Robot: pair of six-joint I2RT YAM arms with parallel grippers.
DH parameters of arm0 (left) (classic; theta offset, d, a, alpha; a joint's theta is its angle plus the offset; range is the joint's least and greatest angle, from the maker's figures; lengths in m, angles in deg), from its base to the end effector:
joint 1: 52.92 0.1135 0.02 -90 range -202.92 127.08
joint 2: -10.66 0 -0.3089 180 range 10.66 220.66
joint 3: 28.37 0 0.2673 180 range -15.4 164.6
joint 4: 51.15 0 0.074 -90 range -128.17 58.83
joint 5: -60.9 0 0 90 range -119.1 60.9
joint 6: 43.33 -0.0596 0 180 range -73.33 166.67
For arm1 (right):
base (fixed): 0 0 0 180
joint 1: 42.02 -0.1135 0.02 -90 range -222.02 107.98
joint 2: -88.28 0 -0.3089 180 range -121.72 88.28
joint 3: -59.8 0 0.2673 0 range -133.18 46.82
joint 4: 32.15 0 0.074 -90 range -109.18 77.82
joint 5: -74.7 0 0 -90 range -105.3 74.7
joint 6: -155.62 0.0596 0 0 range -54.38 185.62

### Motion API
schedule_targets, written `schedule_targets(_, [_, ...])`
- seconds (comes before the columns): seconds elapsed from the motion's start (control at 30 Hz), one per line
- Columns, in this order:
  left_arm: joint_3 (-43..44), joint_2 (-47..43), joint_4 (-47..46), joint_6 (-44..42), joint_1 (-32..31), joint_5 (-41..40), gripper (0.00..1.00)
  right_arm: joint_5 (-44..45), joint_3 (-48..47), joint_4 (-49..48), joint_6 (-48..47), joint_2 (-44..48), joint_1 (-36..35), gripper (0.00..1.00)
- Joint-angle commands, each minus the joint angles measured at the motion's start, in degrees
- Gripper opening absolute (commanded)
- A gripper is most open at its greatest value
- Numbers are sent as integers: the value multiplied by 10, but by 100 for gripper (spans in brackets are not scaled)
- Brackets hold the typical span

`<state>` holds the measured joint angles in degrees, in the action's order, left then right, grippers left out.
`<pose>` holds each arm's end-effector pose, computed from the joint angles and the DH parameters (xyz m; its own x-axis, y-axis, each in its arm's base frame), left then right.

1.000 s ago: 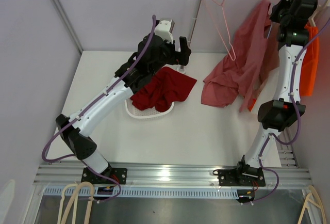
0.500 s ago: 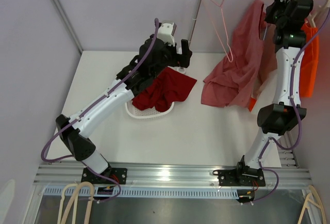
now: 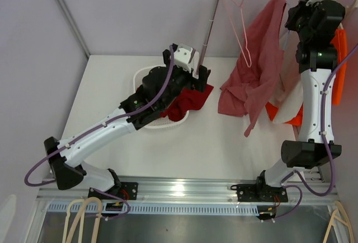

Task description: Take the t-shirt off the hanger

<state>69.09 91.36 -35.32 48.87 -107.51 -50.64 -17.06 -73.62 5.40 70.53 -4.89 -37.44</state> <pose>0.2238 -0.2770 0.4975 -0.0115 -0.0454 -0.9989 0.5454 0.8370 -0.0443 0.3735 -0.0281 0.6009 0.0510 0.0817 -0.9953 0.0450 0.9954 0.0841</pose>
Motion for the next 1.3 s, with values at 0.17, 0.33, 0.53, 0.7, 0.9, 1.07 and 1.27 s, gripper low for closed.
schedule_targets(0.17, [-97, -82, -128, -129, -93, 30, 100, 270, -4, 98, 156, 55, -52, 0])
schedule_targets(0.33, [-186, -142, -174, -146, -146, 129, 99, 381, 29, 180, 244, 106, -132, 0])
schedule_targets(0.53, [-276, -153, -210, -142, -175, 192, 100, 383, 50, 224, 268, 175, -195, 0])
schedule_targets(0.7, [-316, -136, -265, -134, -191, 178, 99, 374, 36, 257, 273, 199, -225, 0])
schedule_targets(0.9, [-313, -107, -289, -127, -209, 176, 100, 389, 49, 256, 272, 224, -262, 0])
schedule_targets(1.07, [-300, -93, -307, -126, -220, 178, 99, 401, 51, 253, 266, 219, -286, 0])
schedule_targets(1.27, [-266, -55, -307, -110, -225, 199, 99, 418, 61, 241, 263, 214, -309, 0])
